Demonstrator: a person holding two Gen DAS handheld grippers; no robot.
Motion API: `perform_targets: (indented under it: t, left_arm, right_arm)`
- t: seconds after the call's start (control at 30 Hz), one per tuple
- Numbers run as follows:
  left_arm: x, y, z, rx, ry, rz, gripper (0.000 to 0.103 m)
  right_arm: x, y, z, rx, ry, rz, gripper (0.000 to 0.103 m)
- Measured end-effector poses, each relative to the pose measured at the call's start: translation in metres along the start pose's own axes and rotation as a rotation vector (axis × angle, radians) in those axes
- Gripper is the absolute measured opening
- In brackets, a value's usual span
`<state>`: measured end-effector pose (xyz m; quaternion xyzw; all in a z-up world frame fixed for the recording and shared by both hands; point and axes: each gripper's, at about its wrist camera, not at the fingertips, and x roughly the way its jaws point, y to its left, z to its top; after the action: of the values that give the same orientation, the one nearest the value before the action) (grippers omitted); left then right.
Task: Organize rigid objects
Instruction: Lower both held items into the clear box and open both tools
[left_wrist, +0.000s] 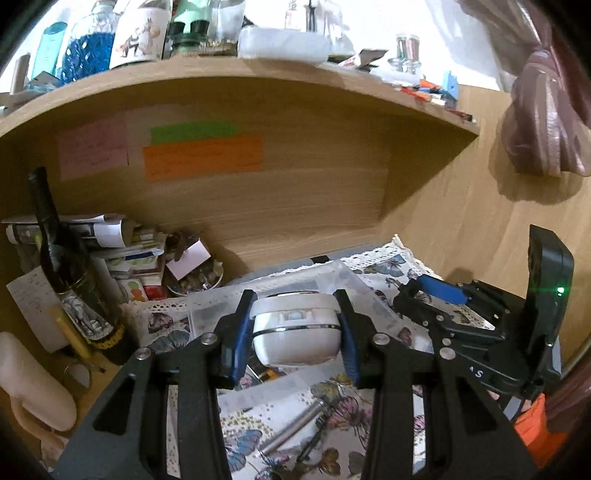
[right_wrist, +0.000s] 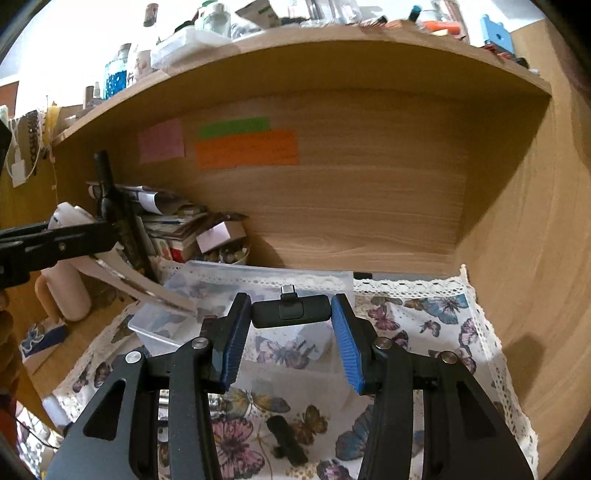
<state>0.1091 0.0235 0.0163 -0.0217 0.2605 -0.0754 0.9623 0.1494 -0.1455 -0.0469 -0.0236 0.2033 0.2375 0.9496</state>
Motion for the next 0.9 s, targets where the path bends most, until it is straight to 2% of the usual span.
perform_targets:
  t: [0.43,0.6,0.9]
  left_arm:
    - [0.082,0.015,-0.010,0.000,0.087,0.044,0.041]
    - [0.101,0.015,-0.018,0.020,0.089,0.045,0.041]
    - [0.131,0.021,-0.039,0.028,0.178,0.038,0.041]
  right_arm:
    - [0.055,0.003,-0.004,-0.019,0.106,0.014,0.042]
    - [0.080,0.005,-0.008,-0.022,0.161,0.020,0.042]
    - [0.108,0.011,-0.019,-0.031,0.247,0.033,0.042]
